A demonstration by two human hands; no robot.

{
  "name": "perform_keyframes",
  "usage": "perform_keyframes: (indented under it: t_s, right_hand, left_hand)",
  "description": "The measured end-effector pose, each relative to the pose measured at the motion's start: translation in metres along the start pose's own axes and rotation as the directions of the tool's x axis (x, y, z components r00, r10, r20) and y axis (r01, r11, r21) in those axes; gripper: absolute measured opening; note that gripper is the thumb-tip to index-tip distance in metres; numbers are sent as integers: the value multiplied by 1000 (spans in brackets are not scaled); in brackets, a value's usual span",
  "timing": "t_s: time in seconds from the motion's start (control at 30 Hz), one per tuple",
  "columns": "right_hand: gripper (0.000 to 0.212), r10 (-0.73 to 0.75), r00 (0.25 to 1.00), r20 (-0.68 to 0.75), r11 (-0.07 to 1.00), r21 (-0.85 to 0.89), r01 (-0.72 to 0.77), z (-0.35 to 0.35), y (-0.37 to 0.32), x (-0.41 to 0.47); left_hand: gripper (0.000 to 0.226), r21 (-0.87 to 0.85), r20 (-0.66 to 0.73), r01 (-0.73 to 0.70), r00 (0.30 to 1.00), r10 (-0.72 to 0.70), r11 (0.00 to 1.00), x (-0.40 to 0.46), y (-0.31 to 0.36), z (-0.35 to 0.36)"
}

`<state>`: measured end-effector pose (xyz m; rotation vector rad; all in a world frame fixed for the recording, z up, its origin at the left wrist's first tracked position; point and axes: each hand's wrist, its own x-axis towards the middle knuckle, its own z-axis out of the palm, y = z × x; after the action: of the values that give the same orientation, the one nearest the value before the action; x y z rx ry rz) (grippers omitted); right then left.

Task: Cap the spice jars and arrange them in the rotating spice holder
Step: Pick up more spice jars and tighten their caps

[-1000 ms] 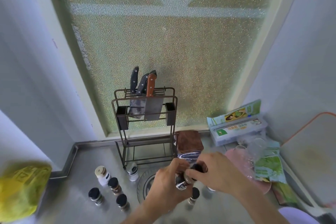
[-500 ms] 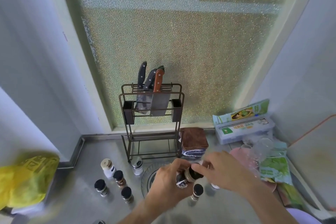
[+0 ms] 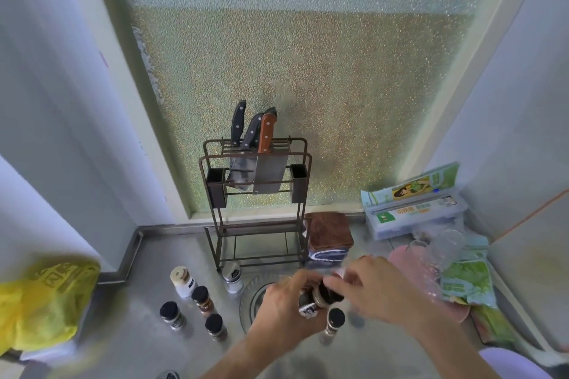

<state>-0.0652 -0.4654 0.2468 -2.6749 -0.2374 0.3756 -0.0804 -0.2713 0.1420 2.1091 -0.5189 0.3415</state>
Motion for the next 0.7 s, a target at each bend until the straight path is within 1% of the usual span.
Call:
perform_keyframes:
  t_s: [0.1, 0.13, 0.17, 0.23, 0.27, 0.33, 0.37, 0.4, 0.47, 0.5, 0.6, 0.63, 0.7]
  right_hand:
    - [42, -36, 998, 44, 993, 113, 31, 6, 5, -2]
    - [41, -28, 999, 32, 994, 105, 25, 8, 4, -3]
    - [45, -4, 1000, -18, 997, 75, 5, 12, 5, -2]
    - [63, 44, 993, -110, 999, -2, -45, 17, 4, -1]
    - [63, 46, 994, -102, 999, 8, -46, 20, 5, -2]
    - [50, 25, 999, -30, 995, 100, -22, 26, 6, -2]
    - [46, 19, 1000, -23, 993, 120, -16, 29, 7, -2]
    - [44, 41, 998, -42, 995, 98, -36, 30, 6, -3]
    - [54, 82, 991, -101, 997, 1, -82, 34, 5, -2]
    - [57, 75, 992, -103, 997, -29, -79, 36, 4, -1]
    - [48, 79, 997, 13, 994, 78, -80, 44, 7, -3]
    - [45, 103, 994, 21, 990, 96, -104, 48, 8, -4]
    - [40, 166, 986, -11, 981, 101, -165, 63, 9, -5]
  left_hand:
    - [42, -12, 17, 10, 1000, -10, 1000, -1, 0, 0]
    - [41, -19, 25, 13, 1000, -12, 1000, -1, 0, 0]
    - [42, -25, 31, 16, 999, -16, 1000, -1, 0, 1]
    - [45, -28, 41, 18, 999, -17, 999, -3, -1, 1]
    - [45, -27, 47, 20, 999, -19, 999, -3, -2, 1]
    - [43, -24, 53, 35, 998, -34, 999, -4, -5, 1]
    - [43, -18, 60, 44, 997, -43, 999, -5, -6, 2]
    - [43, -8, 76, 50, 996, -49, 999, -7, -7, 3]
    - [44, 19, 112, 56, 992, -58, 998, -12, -7, 8]
    - [45, 22, 127, 66, 990, -68, 998, -15, -7, 9]
    - [43, 12, 122, 87, 989, -88, 996, -20, -11, 14]
    - [41, 23, 112, 92, 989, -94, 995, -23, -12, 16]
    - [38, 35, 128, 152, 980, -155, 988, -32, -16, 22]
